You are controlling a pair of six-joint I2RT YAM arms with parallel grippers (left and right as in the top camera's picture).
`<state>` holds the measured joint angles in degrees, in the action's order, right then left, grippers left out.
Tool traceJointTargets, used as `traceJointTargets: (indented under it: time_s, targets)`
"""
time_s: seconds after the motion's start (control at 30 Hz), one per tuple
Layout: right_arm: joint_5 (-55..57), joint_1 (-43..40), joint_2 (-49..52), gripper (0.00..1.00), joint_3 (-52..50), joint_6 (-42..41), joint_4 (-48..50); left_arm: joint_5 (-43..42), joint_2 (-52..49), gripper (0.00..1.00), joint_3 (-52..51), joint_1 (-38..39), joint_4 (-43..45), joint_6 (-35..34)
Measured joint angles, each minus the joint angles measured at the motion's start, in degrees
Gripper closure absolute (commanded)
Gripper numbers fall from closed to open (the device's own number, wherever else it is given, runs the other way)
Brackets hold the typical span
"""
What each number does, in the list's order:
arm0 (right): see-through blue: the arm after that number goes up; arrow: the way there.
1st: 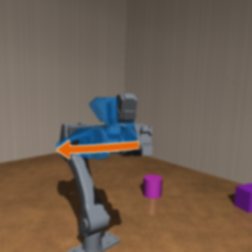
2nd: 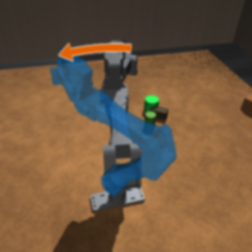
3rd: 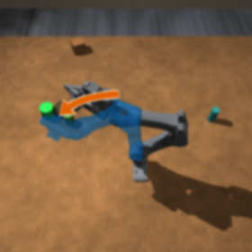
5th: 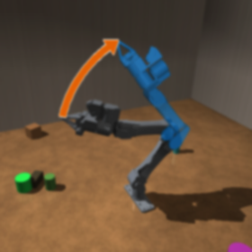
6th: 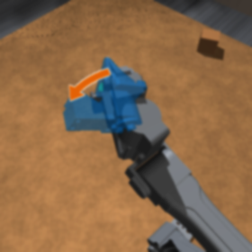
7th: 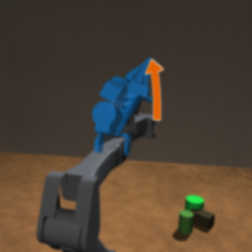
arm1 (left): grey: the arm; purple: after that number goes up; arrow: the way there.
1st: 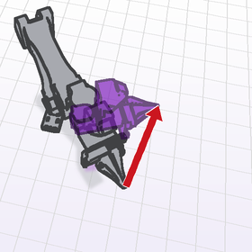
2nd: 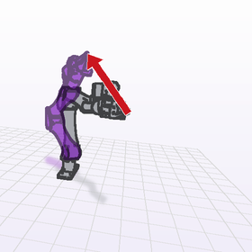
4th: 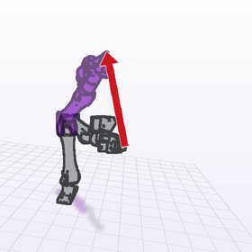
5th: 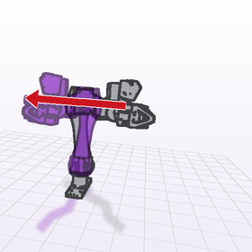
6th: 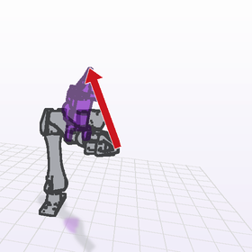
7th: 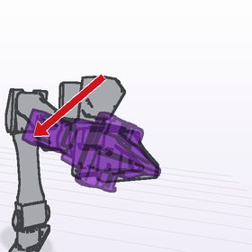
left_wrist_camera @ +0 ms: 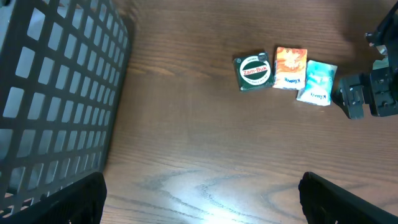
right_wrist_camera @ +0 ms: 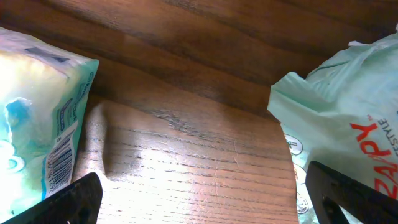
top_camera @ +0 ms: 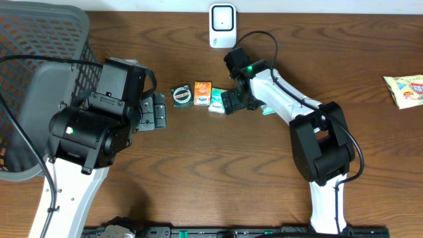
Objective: Scan the item barcode
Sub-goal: 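Grasp the mint-green wipe pack with the right gripper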
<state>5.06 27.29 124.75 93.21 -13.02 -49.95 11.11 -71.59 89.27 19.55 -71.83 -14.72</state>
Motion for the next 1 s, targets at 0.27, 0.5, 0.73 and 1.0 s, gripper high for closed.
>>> traceJointTargets:
  time_s: [0.27, 0.5, 0.73, 1.0]
  targets:
    - [0.1, 0.4, 0.0, 0.01, 0.0, 0.0, 0.0, 0.0, 0.0, 0.02, 0.0, 0.0, 0.0, 0.0]
    - [1.0, 0.8, 0.0, 0.01, 0.0, 0.0, -0.2, 0.0, 0.0, 0.02, 0.0, 0.0, 0.0, 0.0]
    - [2.1, 0.8, 0.0, 0.01, 0.0, 0.0, -1.7, 0.0, 0.0, 0.02, 0.0, 0.0, 0.0, 0.0]
    - [-1.3, 1.9, 0.0, 0.01, 0.0, 0.0, -0.7, 0.0, 0.0, 0.02, 0.0, 0.0, 0.0, 0.0]
